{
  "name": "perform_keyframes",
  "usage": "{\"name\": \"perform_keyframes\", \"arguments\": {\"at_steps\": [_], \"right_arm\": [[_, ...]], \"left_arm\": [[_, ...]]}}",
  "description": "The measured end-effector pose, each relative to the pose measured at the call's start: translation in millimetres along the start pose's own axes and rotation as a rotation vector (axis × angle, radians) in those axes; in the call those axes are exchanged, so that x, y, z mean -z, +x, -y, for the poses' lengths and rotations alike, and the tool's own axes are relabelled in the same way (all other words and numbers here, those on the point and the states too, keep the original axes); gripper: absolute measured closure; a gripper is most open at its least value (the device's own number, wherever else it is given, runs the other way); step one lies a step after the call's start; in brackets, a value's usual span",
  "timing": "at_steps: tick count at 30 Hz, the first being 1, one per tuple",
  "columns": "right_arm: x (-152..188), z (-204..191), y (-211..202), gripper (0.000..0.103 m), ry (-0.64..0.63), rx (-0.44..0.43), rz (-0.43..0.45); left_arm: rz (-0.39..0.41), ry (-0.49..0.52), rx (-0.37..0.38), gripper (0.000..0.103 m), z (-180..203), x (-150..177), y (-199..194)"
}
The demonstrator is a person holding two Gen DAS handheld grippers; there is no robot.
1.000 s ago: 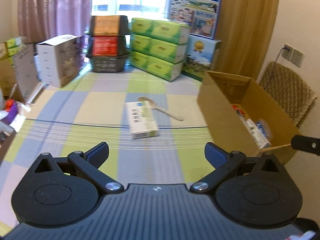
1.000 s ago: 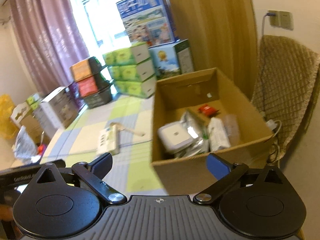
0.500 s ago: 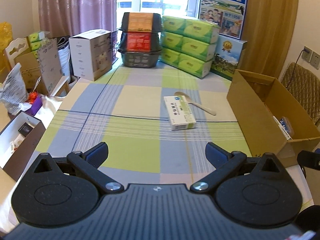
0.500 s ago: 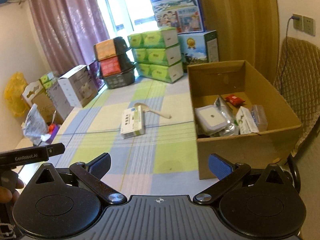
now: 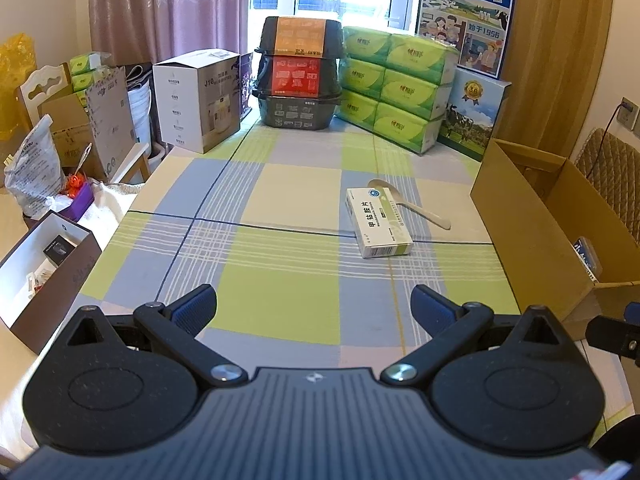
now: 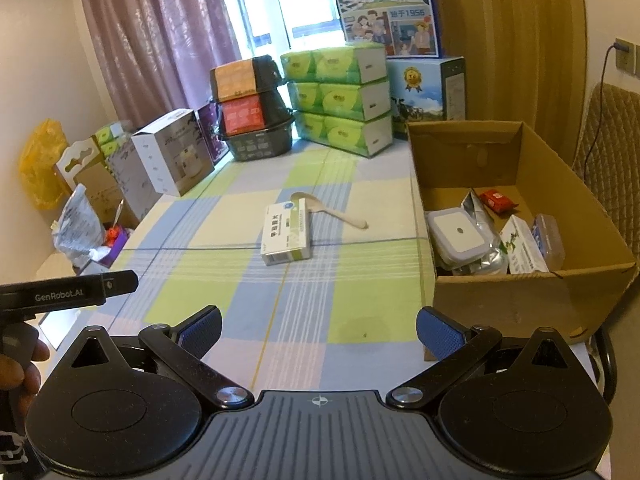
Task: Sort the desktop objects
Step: 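Move both tools back toward the Mecobalamin box and wooden spoon on the table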
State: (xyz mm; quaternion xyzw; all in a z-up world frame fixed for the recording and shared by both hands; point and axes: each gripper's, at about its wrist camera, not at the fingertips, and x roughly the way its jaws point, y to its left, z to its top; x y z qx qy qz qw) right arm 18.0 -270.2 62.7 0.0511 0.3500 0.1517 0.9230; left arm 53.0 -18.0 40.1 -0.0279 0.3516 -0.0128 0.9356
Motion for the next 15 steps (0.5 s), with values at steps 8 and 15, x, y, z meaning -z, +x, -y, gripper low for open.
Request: {"name": "perform_keyframes", "arguments": {"at_steps": [8,15], "right_arm": [[-5,-2,17,0.002,-0.061,-0.017,0.001],[-21,-2,35,0.002,-0.093,-0.03,0.043]], "left_arm": [[-0.01,0.002,0.004,0.002,2,-3,17],[-0.002,0.01,0.008,0.002,6,-17,38]]}}
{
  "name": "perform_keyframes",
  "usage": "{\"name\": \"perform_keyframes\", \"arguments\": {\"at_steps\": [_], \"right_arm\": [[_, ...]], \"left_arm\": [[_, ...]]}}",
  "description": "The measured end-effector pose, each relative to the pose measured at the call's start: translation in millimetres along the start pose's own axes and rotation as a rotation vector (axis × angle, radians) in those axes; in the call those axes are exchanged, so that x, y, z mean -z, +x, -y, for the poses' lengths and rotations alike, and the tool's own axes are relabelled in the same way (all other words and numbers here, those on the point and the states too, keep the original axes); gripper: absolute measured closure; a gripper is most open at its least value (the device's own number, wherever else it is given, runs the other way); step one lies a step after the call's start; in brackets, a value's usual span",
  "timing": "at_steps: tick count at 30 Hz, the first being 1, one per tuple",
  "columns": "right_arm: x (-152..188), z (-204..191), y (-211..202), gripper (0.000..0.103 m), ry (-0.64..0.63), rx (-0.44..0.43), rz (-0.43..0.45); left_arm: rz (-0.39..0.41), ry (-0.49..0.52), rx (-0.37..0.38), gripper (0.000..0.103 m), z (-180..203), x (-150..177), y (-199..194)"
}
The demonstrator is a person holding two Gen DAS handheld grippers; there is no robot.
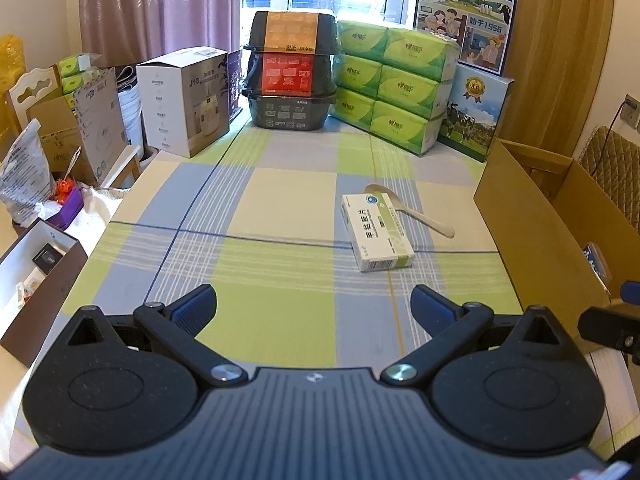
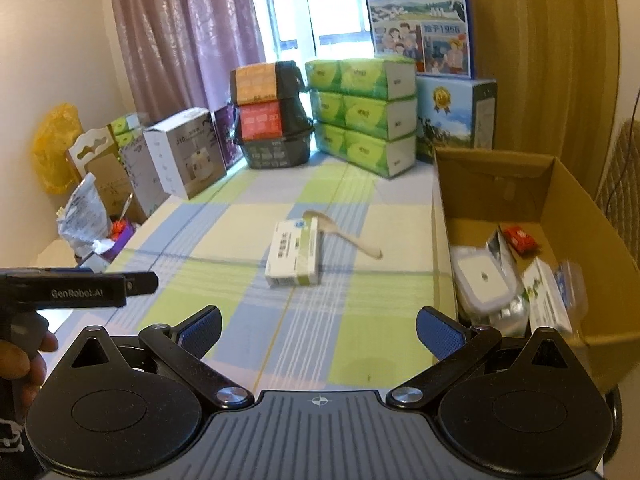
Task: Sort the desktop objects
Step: 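Move both tools back toward the Mecobalamin box and wooden spoon on the table, then grasp the white Mecobalamin box with the left tool while the right tool grasps the wooden spoon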
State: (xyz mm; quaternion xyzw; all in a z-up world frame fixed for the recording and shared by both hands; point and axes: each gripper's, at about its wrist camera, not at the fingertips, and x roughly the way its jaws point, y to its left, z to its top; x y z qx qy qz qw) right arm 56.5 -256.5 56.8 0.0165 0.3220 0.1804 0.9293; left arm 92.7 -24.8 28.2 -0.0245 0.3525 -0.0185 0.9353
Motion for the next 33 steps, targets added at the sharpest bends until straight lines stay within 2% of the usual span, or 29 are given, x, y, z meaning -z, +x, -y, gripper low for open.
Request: {"name": "perform_keyframes", "arguments": {"at_steps": [7,19,33], "right_arm": [[-11,0,24,0.002,-0.012,0.015,0.037],[-42,23,63,0.002,-0.04,0.024,0.046],[-72,63,110,0.003,-0.047,0.032,0.033]], "left_arm": [[-0.006,-0.016,0.001,0.002,-3,-8,28],[-0.028,-0.002,0.027,0.001,8,-19,82],[-0.035,0.028,0.09,0.002,51,-32,177]]}}
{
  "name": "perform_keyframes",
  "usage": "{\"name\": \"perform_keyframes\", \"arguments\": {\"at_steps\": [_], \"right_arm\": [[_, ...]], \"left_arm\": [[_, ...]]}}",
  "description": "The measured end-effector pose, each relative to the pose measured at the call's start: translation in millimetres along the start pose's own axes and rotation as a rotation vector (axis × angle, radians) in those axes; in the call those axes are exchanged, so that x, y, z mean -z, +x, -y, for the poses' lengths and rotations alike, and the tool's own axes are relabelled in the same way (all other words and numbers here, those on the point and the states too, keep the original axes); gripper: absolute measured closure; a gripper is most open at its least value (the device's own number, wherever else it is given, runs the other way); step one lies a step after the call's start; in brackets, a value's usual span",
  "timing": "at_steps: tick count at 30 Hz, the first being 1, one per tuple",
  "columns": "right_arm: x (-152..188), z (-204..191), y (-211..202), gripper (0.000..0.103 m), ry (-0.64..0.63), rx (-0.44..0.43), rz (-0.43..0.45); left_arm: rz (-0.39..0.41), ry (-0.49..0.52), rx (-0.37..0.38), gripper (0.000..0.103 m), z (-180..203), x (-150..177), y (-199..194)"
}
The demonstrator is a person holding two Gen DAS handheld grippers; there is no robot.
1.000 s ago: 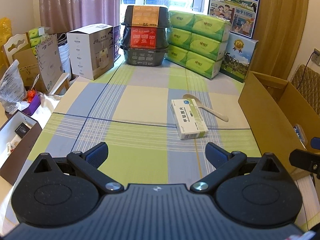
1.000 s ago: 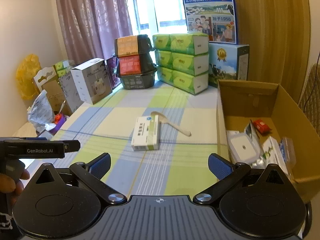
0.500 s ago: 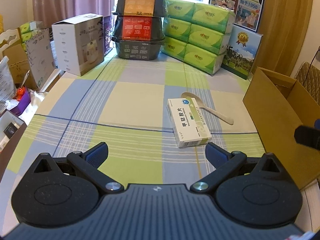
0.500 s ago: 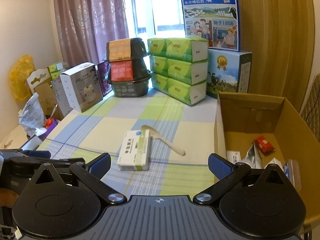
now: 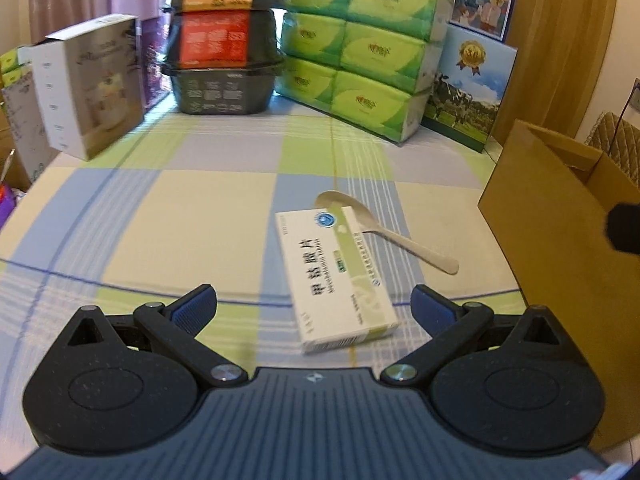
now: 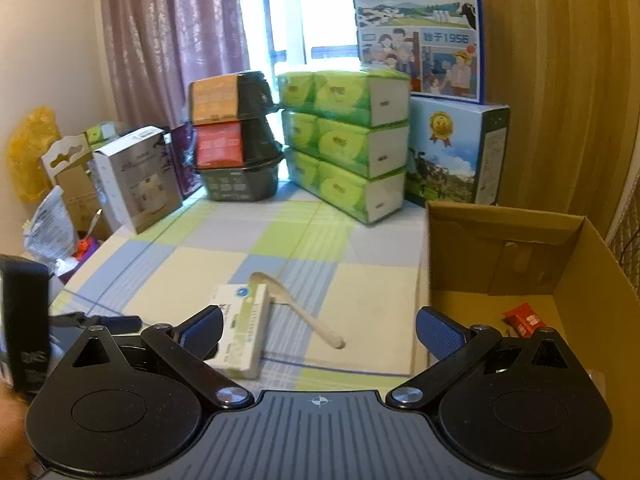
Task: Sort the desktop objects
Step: 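Grasp the white Mecobalamin box with the left tool while the right tool grasps the wooden spoon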
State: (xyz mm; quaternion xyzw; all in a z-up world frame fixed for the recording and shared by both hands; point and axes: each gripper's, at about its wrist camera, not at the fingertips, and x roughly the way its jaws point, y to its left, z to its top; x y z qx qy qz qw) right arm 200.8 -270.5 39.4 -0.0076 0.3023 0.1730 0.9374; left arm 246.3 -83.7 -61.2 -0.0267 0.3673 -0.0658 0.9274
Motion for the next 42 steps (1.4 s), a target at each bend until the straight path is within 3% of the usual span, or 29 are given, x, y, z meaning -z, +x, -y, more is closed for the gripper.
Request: {"name": "perform_keyframes", "arguments": {"at_steps": [10,13,14,15,25,33,42], "right_arm": [[1,7,17,0.002,0.0,0.009,-0.013],[0,3,21,0.003,-0.009,0.001,-0.018],[-2,0,23,0.003,-0.015,-0.004,-0.02],[-3,-2,24,0.003,-0.021,-0.012,-0.019],[-27,-50,66,0.012,-0.143,-0.092,-0.053],[-35,-61,135,0.027,-0.192,-0.097,-0.177],[-25,-53,209,0.036,-0.256,-0.087,-0.319]], "left_arm": [[-0.028,0.05,-0.023,0.002,17,-1,65],[-0.054,0.078,-0.026,0.02,11,-2,75],[-0.062,0.083,-0.02,0.034,7,-2,75],[-0.066,0.084,-0.027,0.036,2,-2,72],[-0.007,0.062,-0.064,0.036,-71,-8,23],[-0.008,0.033,-0.023,0.036,-84,-8,33],[0.01,0.035,-0.001,0.036,-88,-15,39]]}}
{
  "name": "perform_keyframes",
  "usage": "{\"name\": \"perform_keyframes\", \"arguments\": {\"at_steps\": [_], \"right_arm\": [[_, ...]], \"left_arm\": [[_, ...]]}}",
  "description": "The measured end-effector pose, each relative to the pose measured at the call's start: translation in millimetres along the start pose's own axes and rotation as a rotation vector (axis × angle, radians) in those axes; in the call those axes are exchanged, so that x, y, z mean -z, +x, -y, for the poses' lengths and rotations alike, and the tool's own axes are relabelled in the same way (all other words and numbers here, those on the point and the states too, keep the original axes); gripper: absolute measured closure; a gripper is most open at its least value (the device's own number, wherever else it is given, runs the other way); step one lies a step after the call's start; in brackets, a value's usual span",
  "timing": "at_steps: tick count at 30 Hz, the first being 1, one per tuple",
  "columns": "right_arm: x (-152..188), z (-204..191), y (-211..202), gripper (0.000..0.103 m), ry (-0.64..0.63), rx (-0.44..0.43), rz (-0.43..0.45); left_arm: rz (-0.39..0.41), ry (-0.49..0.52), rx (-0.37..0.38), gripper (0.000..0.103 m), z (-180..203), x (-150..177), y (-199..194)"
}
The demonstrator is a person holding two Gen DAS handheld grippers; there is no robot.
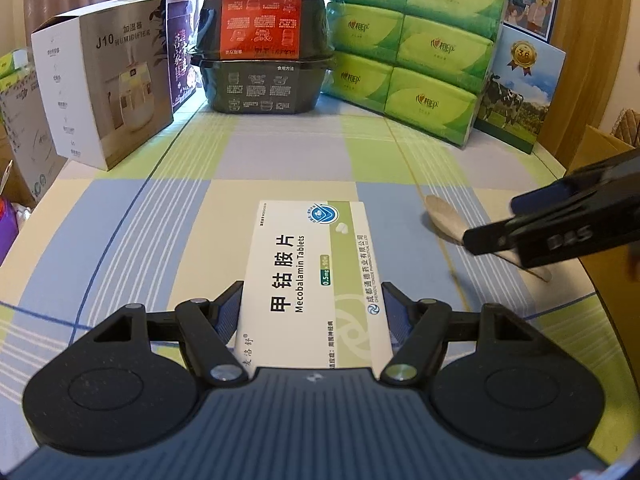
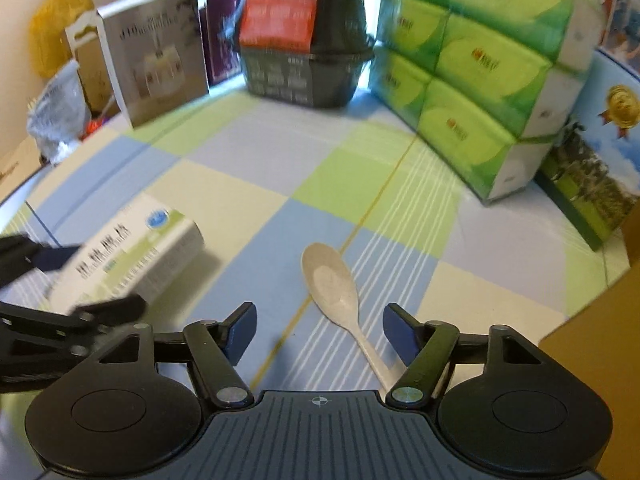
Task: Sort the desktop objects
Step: 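Grasp the white Mecobalamin box with the left tool while the right tool grasps the wooden spoon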
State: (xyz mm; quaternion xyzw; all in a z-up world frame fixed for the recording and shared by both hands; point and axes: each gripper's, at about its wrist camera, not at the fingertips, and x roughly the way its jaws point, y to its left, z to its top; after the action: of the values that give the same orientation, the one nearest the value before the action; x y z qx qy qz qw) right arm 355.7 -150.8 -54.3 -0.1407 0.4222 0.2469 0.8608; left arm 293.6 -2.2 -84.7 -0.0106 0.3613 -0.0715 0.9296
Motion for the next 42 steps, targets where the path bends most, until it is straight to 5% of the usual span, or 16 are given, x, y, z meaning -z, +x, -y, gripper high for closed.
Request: {"name": "perform_keyframes", "arguments": {"at_steps": [16,21,42], "right_arm": [[4,16,43,0.049,0.004,-0.05,0.033],[3,15,42,0.078,0.013,-0.046,0.055],[70,-27,-35,0.079,0.199,0.0,0.081]], "left_arm": [[0.015,0.009,0.023,0.036,-9,-2,14],[0.011,0.015,0.028,0.036,-6,-1,16],[-0.02,0.097,0.069,0.036,20,9,7]]}}
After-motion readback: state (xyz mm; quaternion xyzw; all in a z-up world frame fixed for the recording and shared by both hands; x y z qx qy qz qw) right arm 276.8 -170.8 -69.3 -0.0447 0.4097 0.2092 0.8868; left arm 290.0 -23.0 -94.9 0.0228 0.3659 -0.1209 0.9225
